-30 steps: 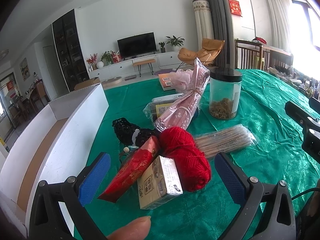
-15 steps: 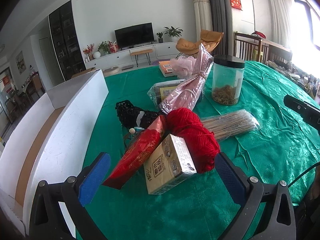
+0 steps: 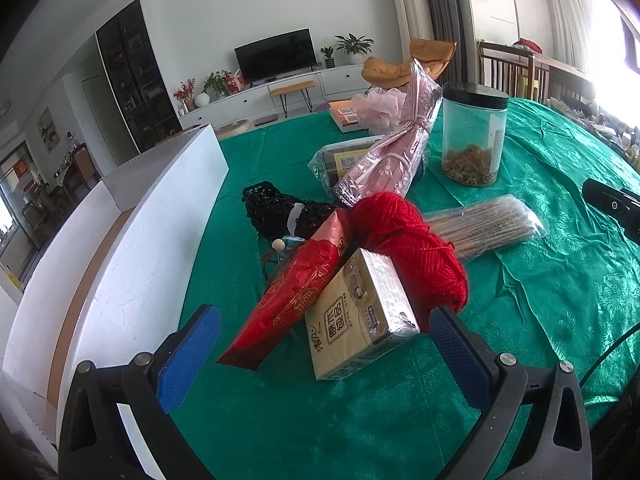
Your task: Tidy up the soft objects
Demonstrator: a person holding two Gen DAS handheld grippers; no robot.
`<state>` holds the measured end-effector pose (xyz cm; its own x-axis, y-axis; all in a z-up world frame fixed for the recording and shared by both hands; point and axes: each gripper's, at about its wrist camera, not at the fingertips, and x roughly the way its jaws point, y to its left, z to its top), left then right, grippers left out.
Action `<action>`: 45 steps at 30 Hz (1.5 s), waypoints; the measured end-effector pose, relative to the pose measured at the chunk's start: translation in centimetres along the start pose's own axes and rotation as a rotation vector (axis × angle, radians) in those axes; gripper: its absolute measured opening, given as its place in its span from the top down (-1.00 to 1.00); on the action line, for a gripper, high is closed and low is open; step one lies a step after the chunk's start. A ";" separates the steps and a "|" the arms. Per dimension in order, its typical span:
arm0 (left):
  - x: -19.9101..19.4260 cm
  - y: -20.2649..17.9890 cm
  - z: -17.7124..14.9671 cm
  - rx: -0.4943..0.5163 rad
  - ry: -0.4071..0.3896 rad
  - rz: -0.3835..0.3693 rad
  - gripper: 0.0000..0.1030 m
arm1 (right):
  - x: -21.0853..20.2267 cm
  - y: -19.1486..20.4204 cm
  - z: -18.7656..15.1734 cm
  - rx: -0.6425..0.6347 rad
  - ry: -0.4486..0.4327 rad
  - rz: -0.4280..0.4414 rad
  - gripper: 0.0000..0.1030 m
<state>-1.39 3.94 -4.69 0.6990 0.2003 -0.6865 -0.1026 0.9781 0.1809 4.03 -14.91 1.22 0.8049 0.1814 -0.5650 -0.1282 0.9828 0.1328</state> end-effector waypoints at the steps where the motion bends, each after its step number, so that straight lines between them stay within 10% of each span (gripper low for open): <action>1: 0.1 0.1 0.0 0.001 0.006 -0.001 -1.00 | 0.1 0.1 0.0 -0.002 0.004 0.001 -0.70; 12: 1.0 1.6 -3.5 0.030 0.087 -0.087 -1.00 | 5.0 1.7 -1.4 -0.025 0.258 0.138 -0.70; 17: 2.4 1.9 -4.3 0.011 0.131 -0.084 -1.00 | 9.0 2.8 0.7 0.153 0.328 0.226 -0.70; 23: 3.6 2.3 -4.5 0.003 0.163 -0.076 -1.00 | 10.9 9.2 -1.0 -0.240 0.334 0.078 -0.73; 32: 5.7 1.9 -2.7 -0.029 0.161 -0.082 -1.00 | 7.2 -7.5 -0.8 0.196 0.246 -0.384 -0.71; 38: 8.7 2.9 -0.4 -0.103 0.177 -0.074 -1.00 | 5.6 -8.8 -0.4 0.352 0.171 -0.204 -0.73; 45: 12.0 3.9 1.9 -0.175 0.185 -0.100 -1.00 | 7.3 -6.7 -0.9 0.260 0.247 -0.243 -0.73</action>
<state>7.91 10.07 -10.84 0.5727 0.0931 -0.8145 -0.1715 0.9852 -0.0080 10.27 -20.15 -4.54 0.6271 -0.0205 -0.7787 0.2235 0.9624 0.1547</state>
